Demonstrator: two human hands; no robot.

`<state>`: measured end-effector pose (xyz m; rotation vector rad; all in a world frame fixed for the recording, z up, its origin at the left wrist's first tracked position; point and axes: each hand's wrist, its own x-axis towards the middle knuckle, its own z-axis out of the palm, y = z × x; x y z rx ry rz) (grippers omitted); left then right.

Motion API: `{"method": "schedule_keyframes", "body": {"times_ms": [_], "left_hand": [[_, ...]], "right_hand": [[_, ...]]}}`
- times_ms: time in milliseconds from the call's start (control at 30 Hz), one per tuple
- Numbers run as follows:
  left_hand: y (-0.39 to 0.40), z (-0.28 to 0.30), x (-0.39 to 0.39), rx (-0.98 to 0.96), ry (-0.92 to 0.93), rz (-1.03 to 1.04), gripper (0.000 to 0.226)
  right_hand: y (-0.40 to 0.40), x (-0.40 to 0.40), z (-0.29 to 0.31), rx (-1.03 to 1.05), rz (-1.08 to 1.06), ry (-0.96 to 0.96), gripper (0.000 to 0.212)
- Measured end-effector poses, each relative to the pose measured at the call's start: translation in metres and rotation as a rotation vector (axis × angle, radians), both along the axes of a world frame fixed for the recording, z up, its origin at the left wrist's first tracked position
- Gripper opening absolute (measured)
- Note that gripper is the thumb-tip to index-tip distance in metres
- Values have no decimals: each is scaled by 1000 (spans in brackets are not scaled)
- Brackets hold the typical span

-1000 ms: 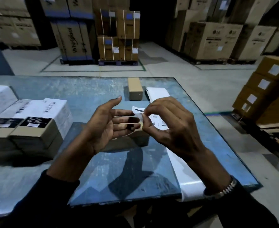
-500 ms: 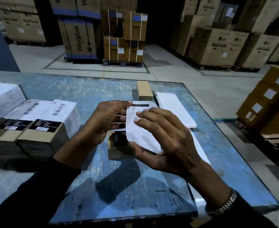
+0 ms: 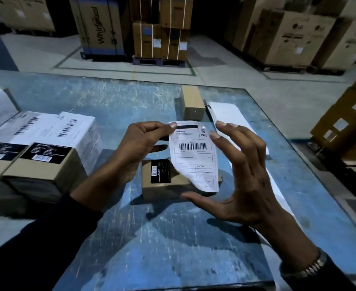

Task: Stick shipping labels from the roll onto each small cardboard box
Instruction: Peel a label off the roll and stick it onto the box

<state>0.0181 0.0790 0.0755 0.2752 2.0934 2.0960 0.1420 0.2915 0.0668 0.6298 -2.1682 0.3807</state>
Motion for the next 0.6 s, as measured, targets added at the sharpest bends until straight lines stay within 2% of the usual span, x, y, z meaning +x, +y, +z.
{"method": "schedule_keyframes", "body": {"times_ms": [100,167,400,500,600], "left_hand": [[0,-7,-1,50,-84,-1,26],[1,-10,-1,82,-121,10,21],[4,-17,0,54,-108,13,22],[4,-19,2,66,-124,-1,21],[4,-20,2,69,-133,-1,23]], "right_hand": [[2,3,-6,-56,1,-56,105],[3,5,-8,-169,-9,-136,101],[11,-7,-15,-928,-87,-528,51],[13,-8,-15,-983,-74,-617,36],[11,-7,-16,-940,-59,-646,32]]}}
